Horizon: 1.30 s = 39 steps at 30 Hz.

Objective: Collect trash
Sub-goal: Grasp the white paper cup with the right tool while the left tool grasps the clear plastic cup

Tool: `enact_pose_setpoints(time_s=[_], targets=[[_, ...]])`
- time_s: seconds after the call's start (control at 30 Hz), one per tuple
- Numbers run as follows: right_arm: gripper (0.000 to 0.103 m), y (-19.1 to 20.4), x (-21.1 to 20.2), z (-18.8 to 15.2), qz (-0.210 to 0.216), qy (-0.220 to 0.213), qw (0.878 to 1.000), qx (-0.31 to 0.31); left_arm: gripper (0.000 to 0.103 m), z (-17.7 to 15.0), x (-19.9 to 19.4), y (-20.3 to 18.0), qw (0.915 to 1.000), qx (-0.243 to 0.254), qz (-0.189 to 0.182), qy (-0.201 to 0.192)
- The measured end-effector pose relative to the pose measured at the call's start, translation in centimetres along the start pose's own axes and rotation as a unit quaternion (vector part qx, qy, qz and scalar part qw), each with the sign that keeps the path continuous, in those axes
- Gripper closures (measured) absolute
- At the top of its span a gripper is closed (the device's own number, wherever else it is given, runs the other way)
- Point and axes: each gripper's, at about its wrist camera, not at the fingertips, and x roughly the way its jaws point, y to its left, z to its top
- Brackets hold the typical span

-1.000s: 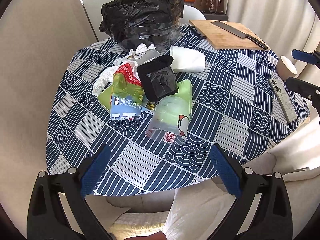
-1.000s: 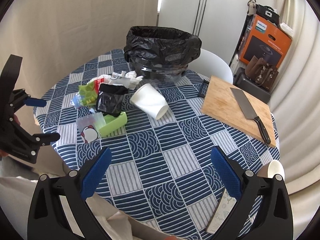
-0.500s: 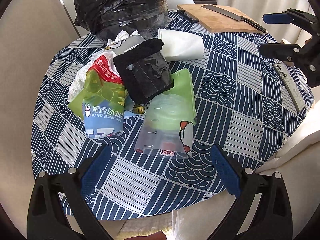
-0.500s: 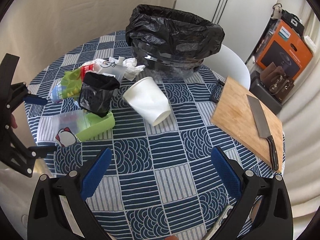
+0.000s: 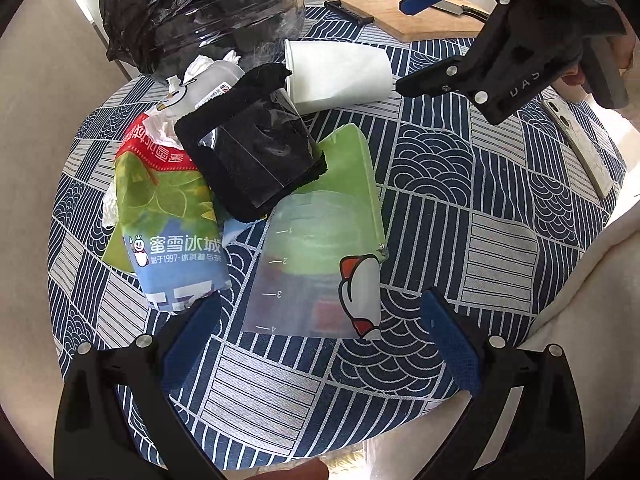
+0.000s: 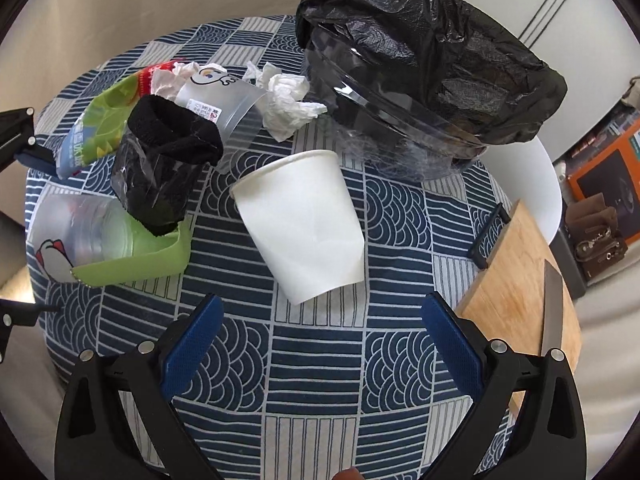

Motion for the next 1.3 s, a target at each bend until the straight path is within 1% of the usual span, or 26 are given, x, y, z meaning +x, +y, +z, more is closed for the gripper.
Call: enact_pose_setpoints(time_s=[0.13,0.23,0.33,0.43,0.5,0.53,0.57,0.6,0.63,0.7,0.73,0.77,0.8,0.83,0.87,0.9,0.97,1.07,1.17,1.3], targets=[[0.008,-0.6,1.6,0.8,0.011,0.01,1.0,-0.007,0.006,0.3,0.6,0.2,1.0,0.0,-0.003,0.0],[0.008,-0.6,2.3,1.1,0.013,0.01,1.0,-0.019,0.006,0.2,0.8,0.3,1.0,0.002,-0.008,-0.004],[0.008,-0.5,3.0,1.5,0.021,0.012,0.999,-0.029,0.006,0.1,1.1,0.6,0.9997,0.008,-0.015,-0.015],[0.009,-0.2,3.8,1.9,0.03,0.028,0.998,-0.042,0.006,0.3,1.3,1.0,0.9989,0.018,-0.035,-0.027],[0.01,-0.2,4.3,2.2,0.04,0.038,0.998,-0.042,0.006,0.2,1.2,1.0,0.9983,0.017,-0.033,-0.045],[0.012,-0.2,4.4,2.4,0.042,0.041,0.997,-0.04,0.006,0.1,1.1,1.0,0.9981,0.016,-0.036,-0.047],[0.032,-0.2,4.4,2.5,0.046,0.041,0.997,-0.041,0.006,0.0,1.0,1.2,0.9977,0.016,-0.045,-0.048],[0.038,-0.2,4.4,2.5,0.046,0.044,0.997,-0.042,0.006,0.0,0.9,1.3,0.9972,0.014,-0.052,-0.051],[0.039,-0.2,4.5,2.6,0.044,0.047,0.997,-0.044,0.006,-0.1,0.9,1.5,0.9969,0.011,-0.057,-0.054],[0.04,-0.2,4.6,2.6,0.039,0.055,0.997,-0.045,0.011,-0.2,1.0,1.8,0.9962,0.001,-0.073,-0.048],[0.04,-0.3,4.6,2.6,0.039,0.058,0.997,-0.041,0.024,-0.3,1.1,2.0,0.9959,-0.001,-0.081,-0.041],[0.04,-0.4,4.6,2.5,0.04,0.06,0.997,-0.036,0.031,-0.3,1.2,2.0,0.9955,-0.002,-0.088,-0.036],[0.04,-0.5,4.6,2.5,0.04,0.062,0.997,-0.033,0.031,-0.4,1.2,2.1,0.9947,0.002,-0.098,-0.032],[0.04,-0.6,4.5,2.3,0.039,0.063,0.997,-0.031,0.036,-0.5,1.1,2.0,0.9942,0.006,-0.103,-0.032],[0.04,-0.6,4.2,2.1,0.038,0.062,0.997,-0.028,0.037,-0.6,0.9,2.1,0.9934,0.004,-0.11,-0.031],[0.04,-0.6,4.0,1.9,0.038,0.061,0.997,-0.025,0.038,-0.6,0.8,2.3,0.9923,-0.003,-0.121,-0.027],[0.04,-0.7,3.4,1.6,0.041,0.059,0.997,-0.015,0.041,-1.0,0.4,2.6,0.9904,-0.017,-0.136,-0.017],[0.04,-0.7,2.4,1.0,0.048,0.057,0.997,0.008,0.041,-1.5,-0.1,2.8,0.992,-0.018,-0.124,-0.016],[0.04,-0.8,1.2,0.3,0.046,0.052,0.997,0.034,0.041,-2.0,-0.9,3.0,0.9933,-0.015,-0.113,-0.017],[0.04,-1.2,-0.4,-0.4,0.049,0.037,0.996,0.071,0.041,-2.8,-2.0,3.3,0.9948,-0.011,-0.1,-0.016]])
